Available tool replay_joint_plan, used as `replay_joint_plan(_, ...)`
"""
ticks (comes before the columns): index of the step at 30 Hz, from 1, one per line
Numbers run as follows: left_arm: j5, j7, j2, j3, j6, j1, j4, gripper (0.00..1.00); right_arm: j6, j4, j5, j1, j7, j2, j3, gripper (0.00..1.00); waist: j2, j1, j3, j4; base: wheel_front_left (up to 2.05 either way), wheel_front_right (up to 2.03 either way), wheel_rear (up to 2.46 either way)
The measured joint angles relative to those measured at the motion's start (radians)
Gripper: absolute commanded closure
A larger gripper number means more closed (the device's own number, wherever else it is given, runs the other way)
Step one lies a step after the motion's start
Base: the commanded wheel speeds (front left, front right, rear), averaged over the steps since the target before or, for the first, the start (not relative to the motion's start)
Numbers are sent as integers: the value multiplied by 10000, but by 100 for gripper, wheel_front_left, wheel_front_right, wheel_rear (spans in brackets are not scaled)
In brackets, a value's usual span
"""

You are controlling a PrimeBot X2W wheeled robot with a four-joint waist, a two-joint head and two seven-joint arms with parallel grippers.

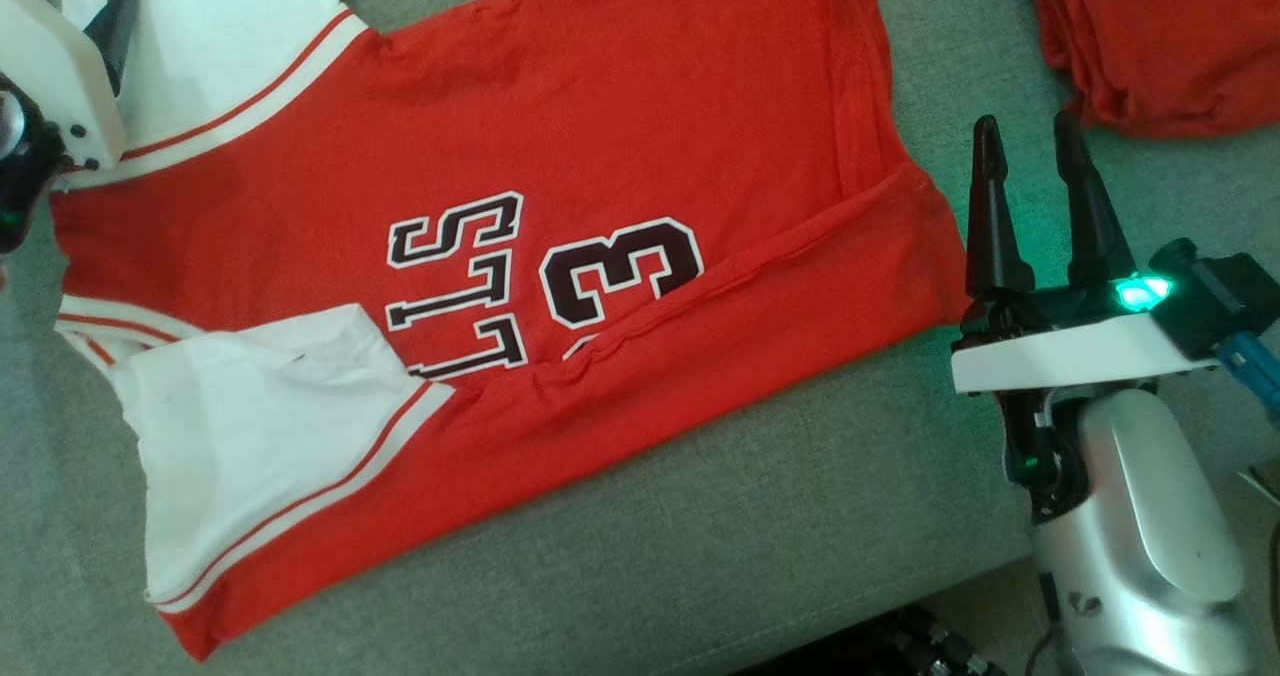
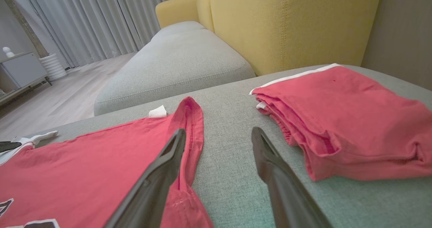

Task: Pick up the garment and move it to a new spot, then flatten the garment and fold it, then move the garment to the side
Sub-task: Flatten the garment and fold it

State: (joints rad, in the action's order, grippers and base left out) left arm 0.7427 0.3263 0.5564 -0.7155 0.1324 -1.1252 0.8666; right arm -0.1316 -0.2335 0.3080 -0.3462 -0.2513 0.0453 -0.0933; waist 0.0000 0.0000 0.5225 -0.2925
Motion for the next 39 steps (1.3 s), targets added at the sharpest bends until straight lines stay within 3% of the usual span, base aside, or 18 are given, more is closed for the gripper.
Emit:
replay_joint_plan(3, 301, 119, 58, -301, 0, -94, -31, 0, 0, -12, 0, -2, 0, 0, 0, 0, 0, 0, 33, -22, 0, 0, 0)
replay_joint_plan(4, 437, 228, 69, -385, 0, -150, -65, 17, 0, -19, 0, -2, 0, -2, 0, 0, 0, 0, 36, -25, 0, 0, 0)
replay_joint_plan(5, 593, 345, 75, -497, 0, -193, -104, 68, 0, -31, -2, -3, 0, -2, 8, 0, 0, 0, 33, -21, 0, 0, 0)
replay_joint_plan(6, 734, 422, 88, -633, 0, -202, -188, 100, 0, -58, -2, -5, 0, -2, 17, 0, 0, 0, 25, -10, 0, 0, 0)
replay_joint_plan(12, 1131, 31, 46, -1166, 0, -147, -293, 100, 0, -303, -205, -20, 0, -2, 171, 0, 0, 0, -188, 177, 0, 0, 0)
replay_joint_plan(22, 1081, -2750, -347, -1565, 0, -68, -662, 100, 0, -568, -1478, -384, 107, 0, 897, 0, 0, 0, -1024, 907, 0, 0, 0)
replay_joint_plan(30, 775, -3839, -679, -1981, -15, 797, -1962, 100, 0, -656, -3060, -1578, 2449, 52, 1772, 0, 0, -2, -1677, 2092, 0, 0, 0)
replay_joint_plan(34, 671, -3908, -656, -2243, -217, 1300, -2930, 100, 0, -1277, -3315, -2487, 3781, 639, 1638, 0, 0, -2, -1884, 2729, 0, 0, 0)
replay_joint_plan(39, 568, -3795, -658, -2583, -477, 1730, -4251, 100, 0, -3058, -3271, -3697, 4982, 1542, 1360, 0, 0, 0, -1873, 3399, 0, 0, 0)
